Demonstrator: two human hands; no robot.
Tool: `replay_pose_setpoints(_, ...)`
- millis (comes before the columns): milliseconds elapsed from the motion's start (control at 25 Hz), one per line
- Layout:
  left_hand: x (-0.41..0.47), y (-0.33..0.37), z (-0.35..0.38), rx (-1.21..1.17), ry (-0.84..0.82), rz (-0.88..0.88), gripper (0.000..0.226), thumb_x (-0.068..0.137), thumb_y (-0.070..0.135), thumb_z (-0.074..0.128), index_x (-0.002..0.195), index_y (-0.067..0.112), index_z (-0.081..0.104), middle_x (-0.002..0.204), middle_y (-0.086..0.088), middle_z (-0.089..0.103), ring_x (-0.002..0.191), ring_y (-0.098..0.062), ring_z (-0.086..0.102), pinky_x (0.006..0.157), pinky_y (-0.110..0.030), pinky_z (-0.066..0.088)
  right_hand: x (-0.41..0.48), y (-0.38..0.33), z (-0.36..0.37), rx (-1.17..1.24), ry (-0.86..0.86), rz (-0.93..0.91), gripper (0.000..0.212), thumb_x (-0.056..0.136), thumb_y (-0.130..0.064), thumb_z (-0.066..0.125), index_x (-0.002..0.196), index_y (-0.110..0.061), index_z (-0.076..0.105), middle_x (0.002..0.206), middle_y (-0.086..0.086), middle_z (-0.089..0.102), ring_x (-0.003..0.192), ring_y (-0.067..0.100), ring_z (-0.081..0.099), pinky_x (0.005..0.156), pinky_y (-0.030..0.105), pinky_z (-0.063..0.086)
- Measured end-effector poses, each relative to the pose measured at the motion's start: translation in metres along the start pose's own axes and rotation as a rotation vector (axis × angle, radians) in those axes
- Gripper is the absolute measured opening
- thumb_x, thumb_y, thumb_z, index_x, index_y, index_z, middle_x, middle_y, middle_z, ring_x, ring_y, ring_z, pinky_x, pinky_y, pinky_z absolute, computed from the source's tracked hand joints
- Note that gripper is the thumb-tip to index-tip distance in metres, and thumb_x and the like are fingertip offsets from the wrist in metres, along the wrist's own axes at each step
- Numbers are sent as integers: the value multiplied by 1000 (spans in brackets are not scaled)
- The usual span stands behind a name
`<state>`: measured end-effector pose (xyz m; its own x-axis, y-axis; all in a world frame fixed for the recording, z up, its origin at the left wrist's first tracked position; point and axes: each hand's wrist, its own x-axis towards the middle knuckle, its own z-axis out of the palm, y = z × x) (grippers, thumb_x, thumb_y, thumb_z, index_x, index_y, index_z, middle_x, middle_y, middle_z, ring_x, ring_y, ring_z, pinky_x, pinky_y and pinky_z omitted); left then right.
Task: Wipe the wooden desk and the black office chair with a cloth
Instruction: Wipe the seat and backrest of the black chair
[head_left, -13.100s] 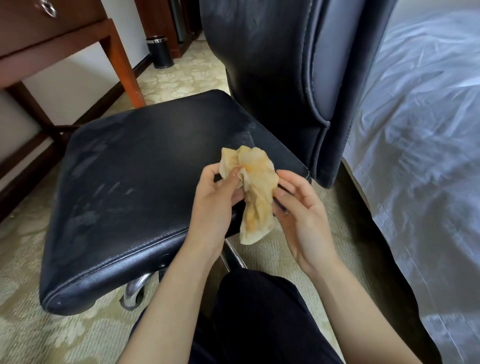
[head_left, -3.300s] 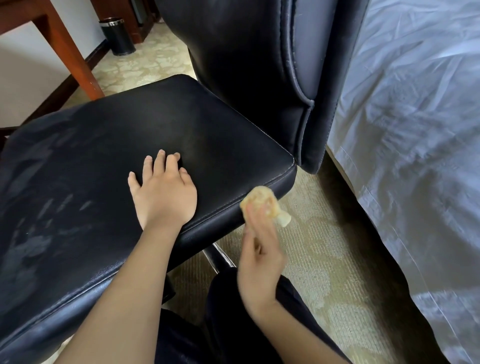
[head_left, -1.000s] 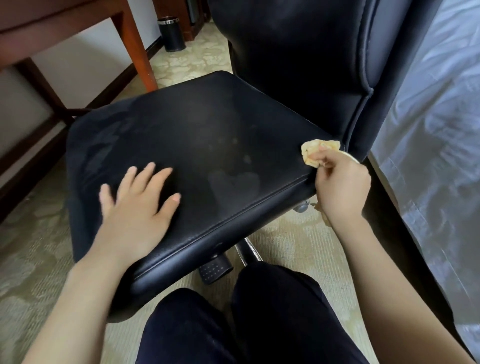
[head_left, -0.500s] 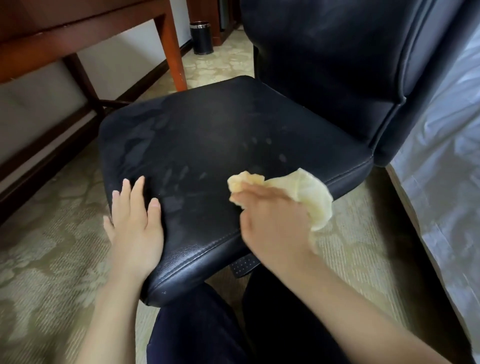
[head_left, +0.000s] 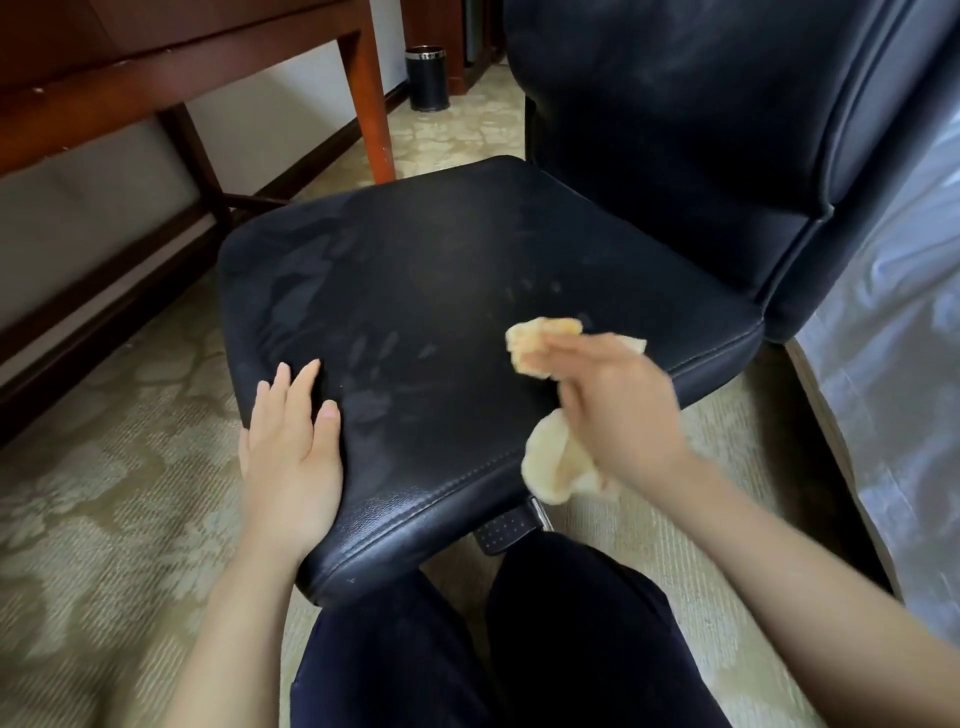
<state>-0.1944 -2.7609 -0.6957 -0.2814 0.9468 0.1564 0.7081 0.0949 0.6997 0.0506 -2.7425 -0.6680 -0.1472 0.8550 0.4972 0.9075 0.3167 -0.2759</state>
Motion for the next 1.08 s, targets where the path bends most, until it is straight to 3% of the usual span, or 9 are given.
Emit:
replay_pose_setpoints(160,-8,5,7,25,13,-12,45,101,26,31,146,24,31,158,-1,15,146,-17,3,117,-47,7,44,71,-2,-64,-105,271,50,84,-1,41,113,-33,67,120,1,63,103,27,57,81,40,50)
replay_pose_setpoints(360,-22,17,19,47,55,-39,45,101,27,30,145,26,32,158,-1,14,146,-18,2,117,-46,3,71,100,9,-83,-36,392,43,84,3,41,113,-16,65,112,13,60,106,35,51,89,41,45)
replay_pose_setpoints(600,-31,22,27,17,97,-52,42,101,26,26,143,27,35,158,0,15,146,-17,2,117,-46,1,50,57,9,97,-100,112,36,79,9,43,101,-3,69,94,19,66,91,41,56,85,46,43)
replay_pose_setpoints(720,-31,21,26,11,99,-54,42,102,25,27,142,28,36,158,1,15,146,-16,2,118,-45,1,23,14,11,64,-197,-70,37,69,-5,53,102,-8,68,109,8,64,96,38,59,90,50,45)
replay_pose_setpoints(800,-30,21,25,9,98,-55,42,101,24,27,142,28,36,158,1,16,146,-16,2,118,-44,1,0,-14,16,172,-215,-201,34,79,-16,54,109,-9,69,122,6,61,108,31,57,98,43,40)
replay_pose_setpoints(880,-28,21,23,16,92,-49,42,101,23,27,142,27,37,158,0,16,146,-17,3,117,-45,3,-29,-41,23,373,-147,-325,35,88,-30,58,110,-6,69,123,8,62,106,20,50,95,35,41)
replay_pose_setpoints(920,-28,20,22,17,89,-41,42,102,23,28,142,27,37,158,-1,17,146,-18,4,117,-46,5,-46,-52,29,414,-80,-374,30,84,-22,68,109,-6,69,123,6,61,103,17,46,92,35,43)
replay_pose_setpoints(1000,-27,19,20,15,85,-18,41,102,22,28,142,25,38,158,-3,17,146,-19,5,116,-49,7,-73,-65,44,369,80,-458,26,84,-6,67,110,-10,69,124,-1,61,99,18,48,88,33,47)
replay_pose_setpoints(1080,-27,18,19,20,88,-5,41,102,22,28,142,24,38,157,-4,18,146,-20,6,116,-50,8,-83,-59,53,272,241,-577,25,87,-5,66,108,-16,72,119,-5,66,93,21,58,82,33,51)
